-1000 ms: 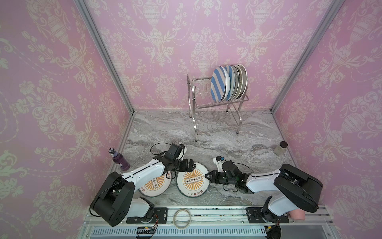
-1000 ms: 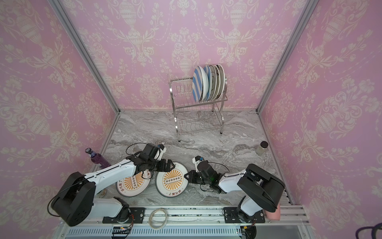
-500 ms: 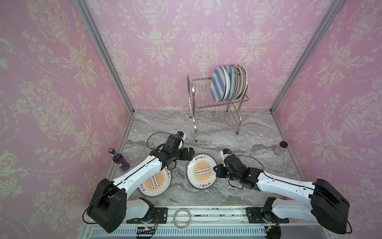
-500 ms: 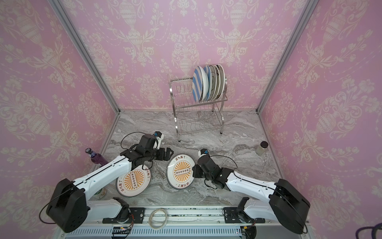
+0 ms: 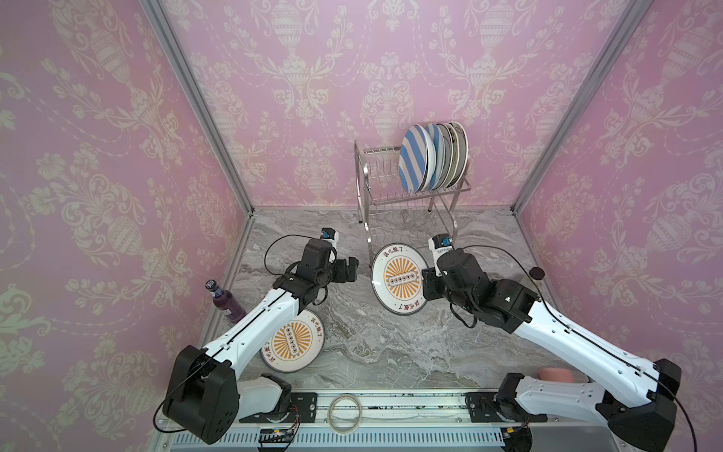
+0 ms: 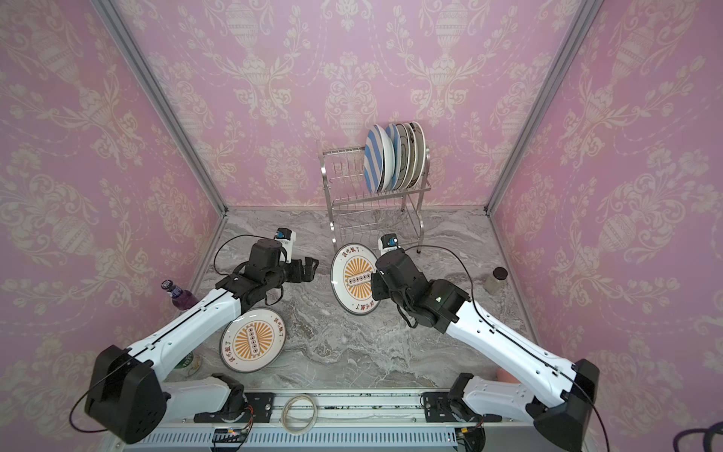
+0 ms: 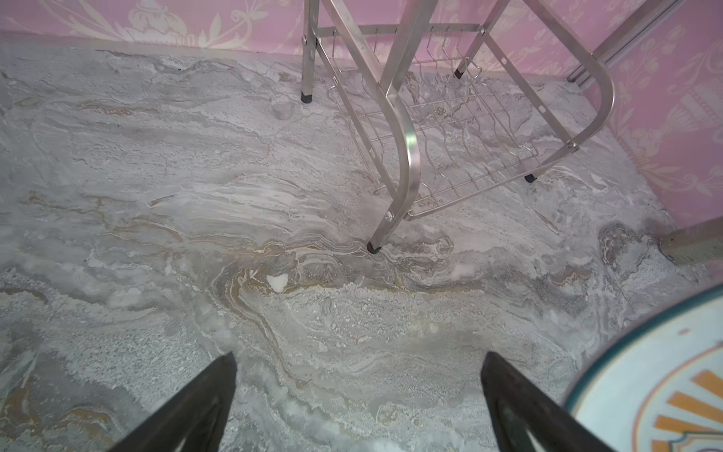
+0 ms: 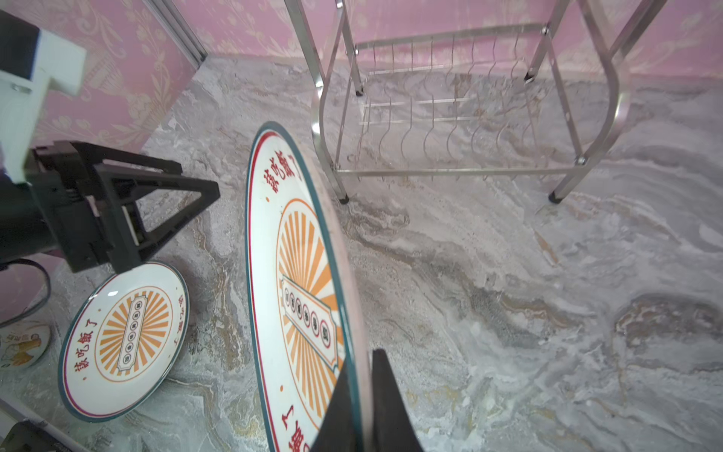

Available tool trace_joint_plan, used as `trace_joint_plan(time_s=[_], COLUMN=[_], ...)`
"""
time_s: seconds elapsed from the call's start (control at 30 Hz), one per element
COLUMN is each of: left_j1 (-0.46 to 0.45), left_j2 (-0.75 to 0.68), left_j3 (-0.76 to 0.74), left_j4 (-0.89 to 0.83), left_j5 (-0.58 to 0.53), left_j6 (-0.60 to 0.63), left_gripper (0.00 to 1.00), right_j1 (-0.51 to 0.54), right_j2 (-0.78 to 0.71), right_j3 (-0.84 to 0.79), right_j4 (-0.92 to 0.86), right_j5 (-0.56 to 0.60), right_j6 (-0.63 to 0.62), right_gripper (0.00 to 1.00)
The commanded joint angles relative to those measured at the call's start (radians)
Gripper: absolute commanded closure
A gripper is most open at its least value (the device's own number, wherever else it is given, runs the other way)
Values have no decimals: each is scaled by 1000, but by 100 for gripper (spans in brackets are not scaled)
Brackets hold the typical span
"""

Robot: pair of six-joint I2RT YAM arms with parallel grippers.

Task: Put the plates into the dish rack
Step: 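Tilt and lift the sunburst plate toward the rack with right gripper while left withdraws, then lower the sunburst plate into the rack's front slot with the right gripper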

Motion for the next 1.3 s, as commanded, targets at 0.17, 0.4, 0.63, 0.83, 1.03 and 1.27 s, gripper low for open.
trace_joint_plan(time_s=[0.17,0.4,0.63,0.83,1.03,1.27], left_j1=[48,89,90,91,91,91], left_j2=[-26,-79,-71,-46,-44,-41], left_j3=[32,22,47,43,35,31], left_j4=[27,-21,-1,63,57,28], left_j5=[-3,51,175,295,306,322], left_j6=[51,42,37,-38,-35,-23], left_gripper=[1,1,1,1,1,1], right_j1=[-6,-24,-49,-102,-136,-186], right_j2=[122,250,394,500,581,735], right_j3=[383,623,806,913,978,1148], right_j4=[-72,8,150,247,362,328], right_j5=[182,331,426,453,459,433], right_j6=[-218,-378,-529,-613,-689,-697], right_gripper=[100,100,100,100,100,100])
